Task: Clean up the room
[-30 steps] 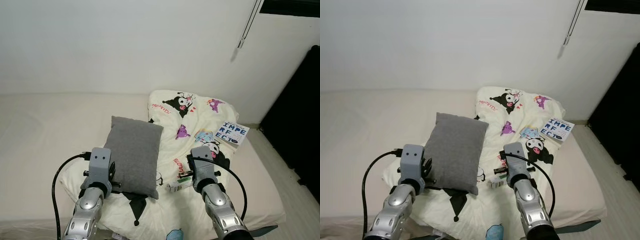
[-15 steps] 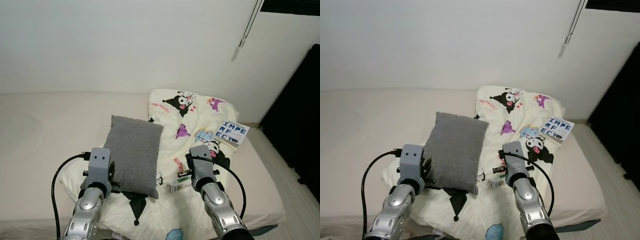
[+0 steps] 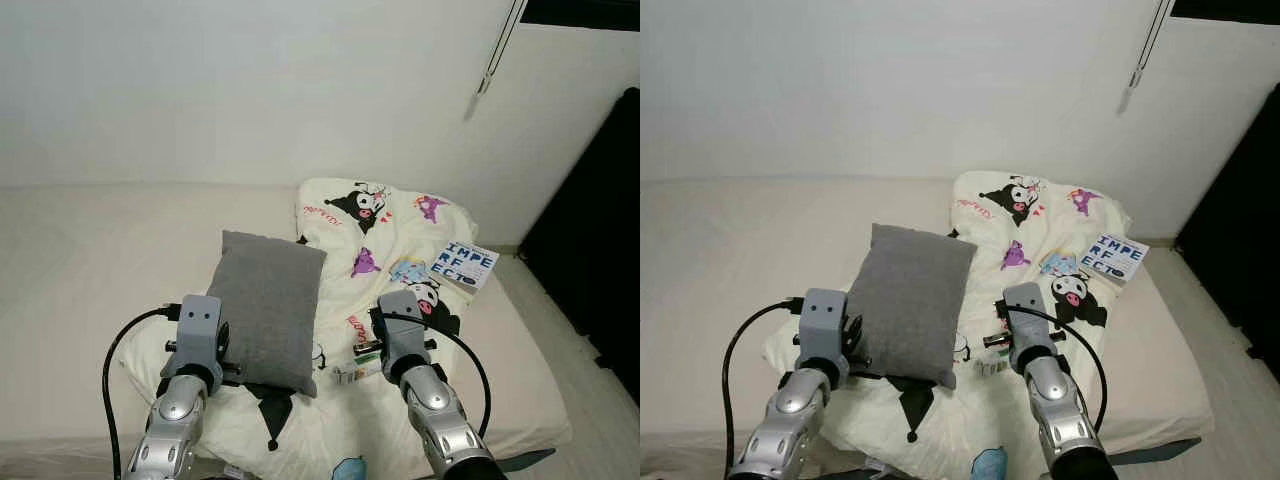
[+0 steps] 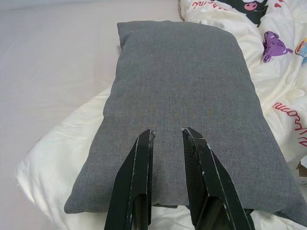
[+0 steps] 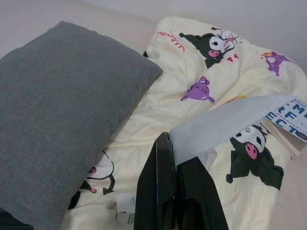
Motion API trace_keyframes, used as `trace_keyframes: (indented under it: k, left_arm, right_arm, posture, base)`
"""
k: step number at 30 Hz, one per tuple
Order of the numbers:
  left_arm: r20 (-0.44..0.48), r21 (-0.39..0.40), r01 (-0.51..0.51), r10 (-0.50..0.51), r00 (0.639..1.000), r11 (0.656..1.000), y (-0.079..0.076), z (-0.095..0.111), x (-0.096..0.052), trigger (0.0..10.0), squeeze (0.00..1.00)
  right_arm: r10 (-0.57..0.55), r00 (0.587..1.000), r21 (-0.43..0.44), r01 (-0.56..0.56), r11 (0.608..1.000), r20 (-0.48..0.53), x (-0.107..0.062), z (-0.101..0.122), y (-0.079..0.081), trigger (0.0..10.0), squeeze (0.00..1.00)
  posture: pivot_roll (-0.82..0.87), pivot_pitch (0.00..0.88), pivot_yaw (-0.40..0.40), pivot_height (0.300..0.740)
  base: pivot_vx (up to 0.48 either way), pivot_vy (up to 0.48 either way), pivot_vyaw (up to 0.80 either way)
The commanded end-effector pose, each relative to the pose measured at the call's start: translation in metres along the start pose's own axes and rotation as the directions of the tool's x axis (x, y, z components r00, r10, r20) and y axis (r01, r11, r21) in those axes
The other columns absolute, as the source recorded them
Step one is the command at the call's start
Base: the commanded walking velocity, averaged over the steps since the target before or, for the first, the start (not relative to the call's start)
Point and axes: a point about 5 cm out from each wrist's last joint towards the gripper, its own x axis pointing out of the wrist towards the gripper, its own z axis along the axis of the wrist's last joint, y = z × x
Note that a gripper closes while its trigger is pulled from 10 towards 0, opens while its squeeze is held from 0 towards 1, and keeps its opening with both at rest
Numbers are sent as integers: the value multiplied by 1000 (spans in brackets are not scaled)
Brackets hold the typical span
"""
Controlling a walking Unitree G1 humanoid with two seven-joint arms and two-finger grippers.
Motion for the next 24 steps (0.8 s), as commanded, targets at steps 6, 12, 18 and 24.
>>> trace_keyframes:
  k: [6,12,18,24]
  left_arm:
    - [7,8,-8,8,1000,1000,2,0,-3,10000,0]
    - [6,6,-5,5,1000,1000,1,0,-2,10000,0]
    - [9,11,-1,1,1000,1000,1,1,-1,10000,0]
    - [13,-7,-1,1,1000,1000,0,2,0,10000,0]
  right_arm:
    - [10,1000,14,-10,1000,-1,-1,-2,2,10000,0]
    - [14,1000,13,-15,1000,6,-1,-1,3,10000,0]
    - [15,1000,13,-15,1000,8,-1,-1,3,10000,0]
    - [11,1000,14,-11,1000,7,-1,-1,1,10000,0]
  posture:
    - [79,88,-74,740]
    - [78,93,-71,740]
    - [77,95,-70,740]
    - [76,97,-69,740]
  base:
    - [0,0,0]
    - [0,0,0]
    - [0,0,0]
    - [0,0,0]
